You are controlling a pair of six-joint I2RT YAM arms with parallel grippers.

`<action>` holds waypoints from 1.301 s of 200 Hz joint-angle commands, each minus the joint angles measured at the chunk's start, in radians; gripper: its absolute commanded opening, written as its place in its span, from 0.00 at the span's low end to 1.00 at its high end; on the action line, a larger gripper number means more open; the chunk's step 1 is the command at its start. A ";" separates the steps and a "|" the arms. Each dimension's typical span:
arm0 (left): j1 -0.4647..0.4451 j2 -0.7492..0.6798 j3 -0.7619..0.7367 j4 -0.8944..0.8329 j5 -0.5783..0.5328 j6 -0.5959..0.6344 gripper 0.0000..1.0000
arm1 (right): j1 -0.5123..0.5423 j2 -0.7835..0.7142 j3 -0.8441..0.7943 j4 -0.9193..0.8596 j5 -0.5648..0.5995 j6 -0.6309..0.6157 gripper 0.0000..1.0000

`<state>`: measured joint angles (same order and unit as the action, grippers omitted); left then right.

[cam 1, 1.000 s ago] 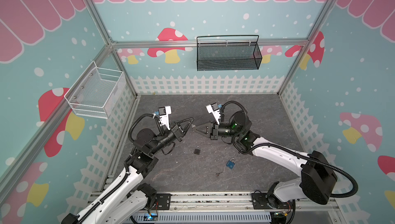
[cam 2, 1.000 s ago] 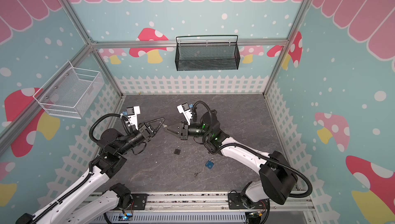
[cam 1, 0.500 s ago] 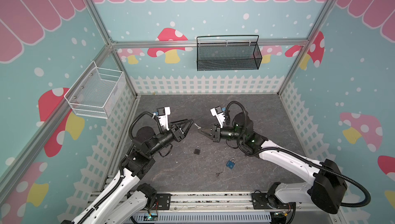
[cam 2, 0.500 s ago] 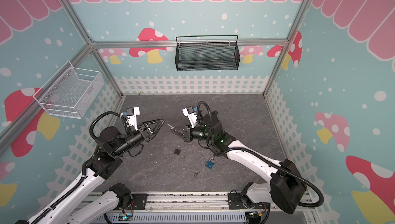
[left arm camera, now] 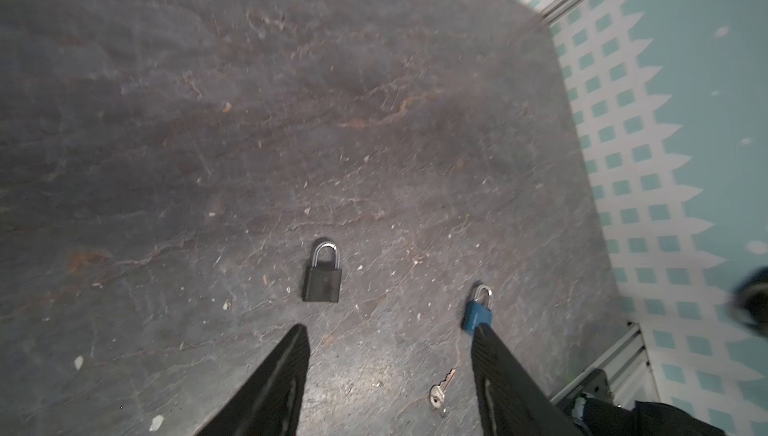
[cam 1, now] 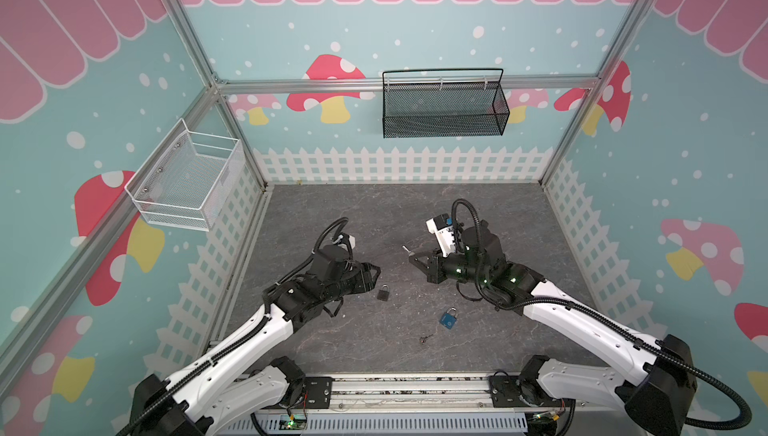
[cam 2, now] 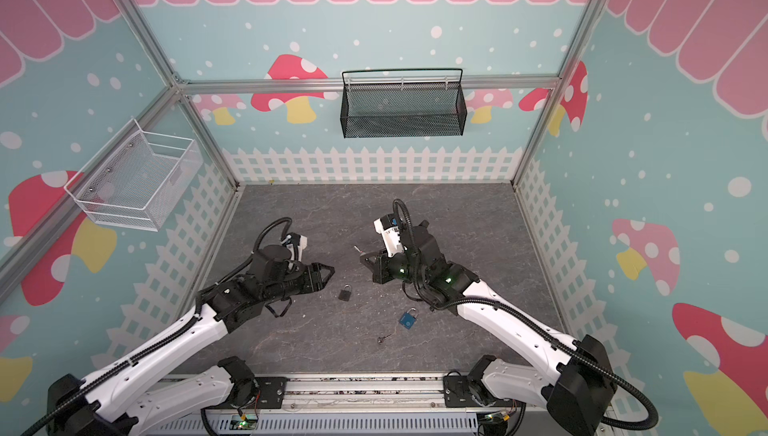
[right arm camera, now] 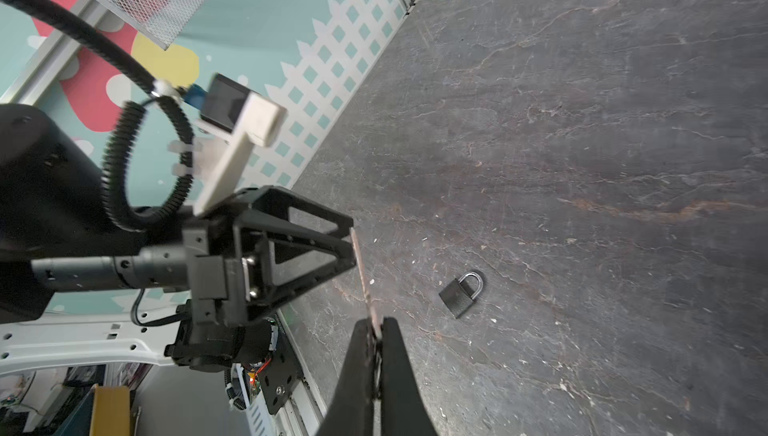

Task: Unlock with the key
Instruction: 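Lower the left gripper over the black padlock while the right gripper draws back, then close the left gripper on the black padlock body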

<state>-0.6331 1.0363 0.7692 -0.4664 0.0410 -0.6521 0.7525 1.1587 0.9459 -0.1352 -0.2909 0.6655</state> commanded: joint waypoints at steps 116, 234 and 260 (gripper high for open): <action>-0.122 0.665 0.288 -0.219 -0.197 0.040 0.68 | -0.006 -0.007 0.175 -0.040 0.031 -0.060 0.00; -0.154 0.796 0.350 -0.237 -0.170 0.039 0.52 | -0.039 -0.039 0.140 0.015 -0.011 -0.044 0.00; -0.158 0.812 0.359 -0.258 -0.189 0.029 0.51 | -0.045 -0.022 0.149 0.020 -0.045 -0.039 0.00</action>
<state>-0.7818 1.8133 1.1141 -0.6800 -0.1314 -0.6170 0.7174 1.1458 1.0950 -0.1509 -0.2977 0.6197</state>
